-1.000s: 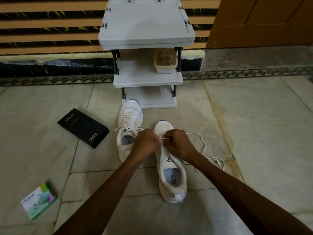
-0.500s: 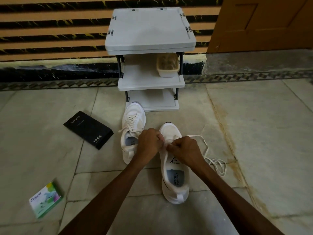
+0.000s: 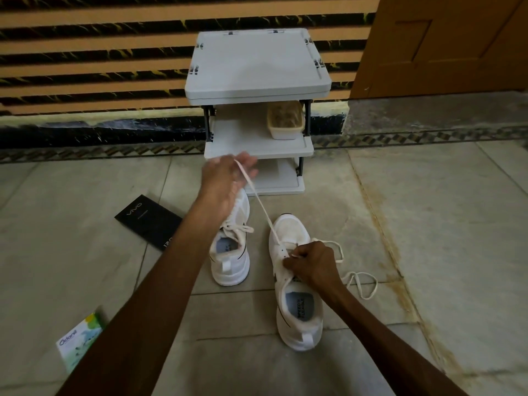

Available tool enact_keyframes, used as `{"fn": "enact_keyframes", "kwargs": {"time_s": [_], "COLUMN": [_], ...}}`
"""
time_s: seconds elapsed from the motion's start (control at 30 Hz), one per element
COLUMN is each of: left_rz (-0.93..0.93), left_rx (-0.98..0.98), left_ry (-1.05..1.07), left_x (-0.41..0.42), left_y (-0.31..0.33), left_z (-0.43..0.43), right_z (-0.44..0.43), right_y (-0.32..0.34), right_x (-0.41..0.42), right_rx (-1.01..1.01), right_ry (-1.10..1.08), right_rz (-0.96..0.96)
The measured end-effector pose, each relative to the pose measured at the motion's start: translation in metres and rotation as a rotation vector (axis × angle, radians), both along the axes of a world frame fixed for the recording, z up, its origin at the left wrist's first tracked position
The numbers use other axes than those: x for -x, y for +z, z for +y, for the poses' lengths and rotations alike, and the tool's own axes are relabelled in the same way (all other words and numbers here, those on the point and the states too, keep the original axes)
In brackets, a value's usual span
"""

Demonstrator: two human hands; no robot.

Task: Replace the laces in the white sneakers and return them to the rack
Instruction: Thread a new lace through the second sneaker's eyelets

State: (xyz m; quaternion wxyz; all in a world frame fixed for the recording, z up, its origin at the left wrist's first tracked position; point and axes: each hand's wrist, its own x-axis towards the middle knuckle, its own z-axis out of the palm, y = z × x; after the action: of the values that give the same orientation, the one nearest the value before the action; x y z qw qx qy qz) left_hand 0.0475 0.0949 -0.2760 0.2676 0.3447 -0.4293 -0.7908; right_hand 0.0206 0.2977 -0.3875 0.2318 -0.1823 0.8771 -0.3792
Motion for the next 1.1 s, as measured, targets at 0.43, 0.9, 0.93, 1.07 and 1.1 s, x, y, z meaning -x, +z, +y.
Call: {"fn": "enact_keyframes", "kwargs": {"time_s": [0.43, 0.9, 0.93, 1.07, 1.1], "left_rz": [-0.926, -0.852, -0.899, -1.004, -1.019], "left_rx": [1.248, 1.132, 1.218, 1.517, 1.557], "left_ry": [-0.789, -0.802, -0.852, -0.803, -0.798], "left_x": [-0.022, -0.013, -0.016, -0.027, -0.028], "left_y": [-0.081, -0.045, -0.057, -0.084, -0.089], "left_z": [0.077, 0.06, 0.067, 0.086, 0.085], "right_z": [0.003, 0.003, 0.003, 0.002, 0.001], "right_y": [-0.008, -0.014, -0.015, -0.015, -0.015], "right_x": [0.001, 0.003, 0.003, 0.002, 0.002], "right_rx": [0.057, 0.058, 0.06, 0.049, 0.047], "right_ry": [0.081, 0.085, 0.084, 0.076, 0.079], "right_rz": [0.115, 0.139, 0.136, 0.125, 0.128]}}
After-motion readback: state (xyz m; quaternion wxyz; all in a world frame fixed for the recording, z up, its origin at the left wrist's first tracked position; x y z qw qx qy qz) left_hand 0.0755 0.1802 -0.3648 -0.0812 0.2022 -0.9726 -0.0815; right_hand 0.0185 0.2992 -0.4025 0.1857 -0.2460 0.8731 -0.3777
